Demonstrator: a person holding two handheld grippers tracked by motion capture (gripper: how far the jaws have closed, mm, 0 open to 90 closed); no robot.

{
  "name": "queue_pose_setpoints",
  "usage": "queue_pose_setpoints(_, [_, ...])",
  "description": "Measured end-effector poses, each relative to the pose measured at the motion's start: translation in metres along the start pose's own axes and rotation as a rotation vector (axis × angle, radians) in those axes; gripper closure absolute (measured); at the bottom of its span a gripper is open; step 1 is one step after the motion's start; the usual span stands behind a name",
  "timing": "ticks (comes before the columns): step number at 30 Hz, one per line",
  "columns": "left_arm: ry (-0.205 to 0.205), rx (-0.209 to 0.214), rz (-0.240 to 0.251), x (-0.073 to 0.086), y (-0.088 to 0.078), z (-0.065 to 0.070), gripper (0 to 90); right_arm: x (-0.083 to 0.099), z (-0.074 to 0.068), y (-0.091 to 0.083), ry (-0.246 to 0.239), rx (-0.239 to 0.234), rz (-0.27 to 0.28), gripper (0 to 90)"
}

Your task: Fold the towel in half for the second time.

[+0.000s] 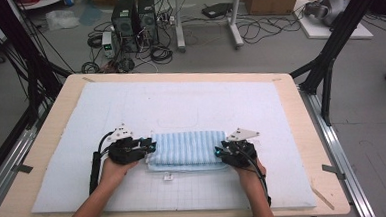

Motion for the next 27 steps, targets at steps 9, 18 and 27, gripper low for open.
queue_pose_setpoints(9, [0.049, 0.036, -0.094, 0.015, -0.004, 0.012, 70.7, 0.009, -0.012, -0.009, -0.071, -0.037, -0.045, 62.6])
queue_pose_setpoints(18, [0.090, 0.023, -0.097, 0.021, -0.014, 0.012, 71.2, 0.021, -0.020, -0.025, -0.065, -0.061, -0.032, 62.7])
queue_pose_setpoints(27, [0.051, 0.004, 0.060, -0.005, -0.025, 0.001, 65.9, 0.002, -0.010, -0.040, -0.033, -0.042, 0.092, 53.2])
Point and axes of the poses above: each handheld gripper's, and its own axes: y roughly forward along the jaws, x roughly out of its underside, z roughly to its right, the point moved 10 cm from there along y, roughly forward along the jaws, and after that the axes turned 10 degrees about z, right-handed, at the moved point
